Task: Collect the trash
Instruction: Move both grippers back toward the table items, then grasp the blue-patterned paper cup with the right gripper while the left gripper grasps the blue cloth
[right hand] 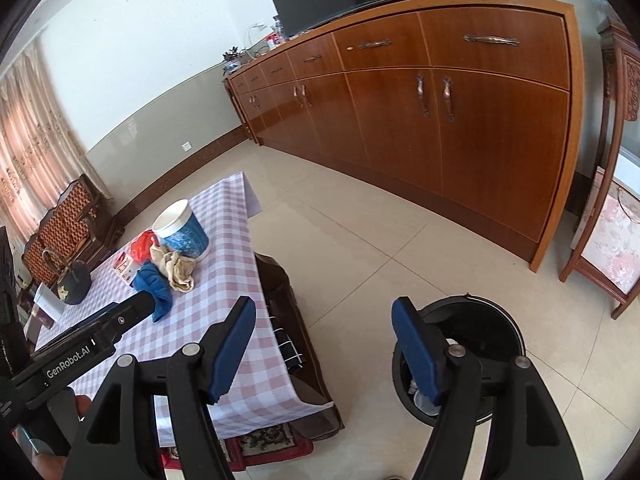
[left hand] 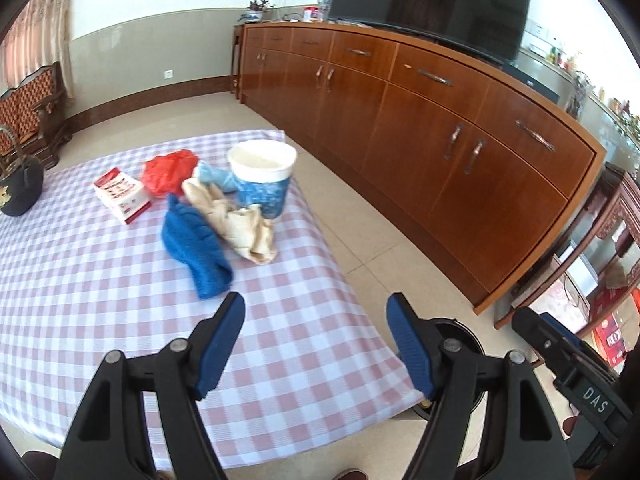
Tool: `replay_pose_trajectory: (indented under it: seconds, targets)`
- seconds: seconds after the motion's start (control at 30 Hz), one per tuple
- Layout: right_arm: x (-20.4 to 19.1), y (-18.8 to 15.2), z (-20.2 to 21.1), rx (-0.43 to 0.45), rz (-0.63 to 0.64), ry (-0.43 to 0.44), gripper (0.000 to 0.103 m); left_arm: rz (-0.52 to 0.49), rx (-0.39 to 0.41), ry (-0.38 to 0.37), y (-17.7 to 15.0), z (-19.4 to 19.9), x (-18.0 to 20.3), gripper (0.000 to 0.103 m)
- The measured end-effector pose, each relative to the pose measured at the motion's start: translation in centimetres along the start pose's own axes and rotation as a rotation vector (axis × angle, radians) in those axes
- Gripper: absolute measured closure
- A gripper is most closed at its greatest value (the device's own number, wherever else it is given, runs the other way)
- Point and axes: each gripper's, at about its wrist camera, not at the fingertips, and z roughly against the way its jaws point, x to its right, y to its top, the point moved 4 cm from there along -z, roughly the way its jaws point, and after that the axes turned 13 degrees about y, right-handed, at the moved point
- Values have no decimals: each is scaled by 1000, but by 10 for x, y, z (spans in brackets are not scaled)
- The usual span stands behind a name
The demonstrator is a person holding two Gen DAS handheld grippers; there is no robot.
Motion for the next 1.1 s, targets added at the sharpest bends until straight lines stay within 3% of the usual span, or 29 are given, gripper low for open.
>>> replay_pose_trajectory:
  seconds: [0.43, 1.1]
  targets:
    - [-85, 3, -63, -64, 116, 137, 30, 133, -8, 128, 11, -24, -94, 28]
    - [-136, 17, -155, -143, 190, 217, 29, 192, -41, 162, 32, -71, -126, 28]
